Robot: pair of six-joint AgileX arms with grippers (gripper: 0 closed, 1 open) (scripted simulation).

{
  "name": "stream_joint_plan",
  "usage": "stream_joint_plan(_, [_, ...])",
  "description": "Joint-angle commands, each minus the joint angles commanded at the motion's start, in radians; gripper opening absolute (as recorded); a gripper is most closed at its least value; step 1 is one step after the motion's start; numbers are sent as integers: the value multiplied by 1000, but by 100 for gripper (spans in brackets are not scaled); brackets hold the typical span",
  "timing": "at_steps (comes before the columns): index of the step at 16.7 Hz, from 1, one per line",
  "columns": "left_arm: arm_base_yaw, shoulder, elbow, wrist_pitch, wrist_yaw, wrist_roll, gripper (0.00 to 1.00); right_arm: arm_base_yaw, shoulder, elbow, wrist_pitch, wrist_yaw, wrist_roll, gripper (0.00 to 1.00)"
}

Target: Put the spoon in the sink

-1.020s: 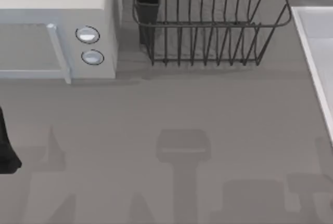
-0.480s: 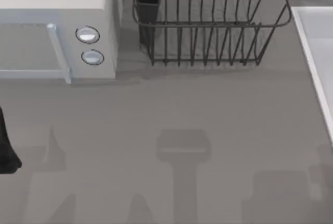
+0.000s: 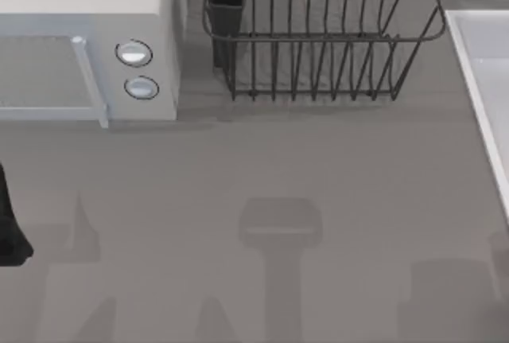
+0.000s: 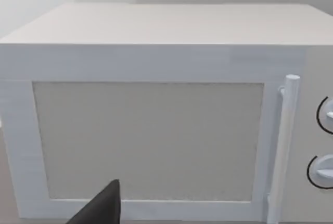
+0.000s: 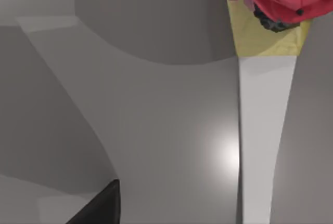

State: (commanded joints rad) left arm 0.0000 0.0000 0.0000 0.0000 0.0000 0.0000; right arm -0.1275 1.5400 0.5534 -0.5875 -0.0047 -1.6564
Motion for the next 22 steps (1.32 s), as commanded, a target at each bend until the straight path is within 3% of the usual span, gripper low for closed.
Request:
stream_joint_plan(2, [0, 0, 0, 0, 0, 0, 100, 0, 0, 0, 0, 0, 0, 100])
stream_joint_plan(15, [0, 0, 0, 0, 0, 0, 100, 0, 0, 0, 0, 0, 0, 2])
stream_joint_plan(22, [0, 0, 0, 0, 0, 0, 100, 0, 0, 0, 0, 0, 0, 0])
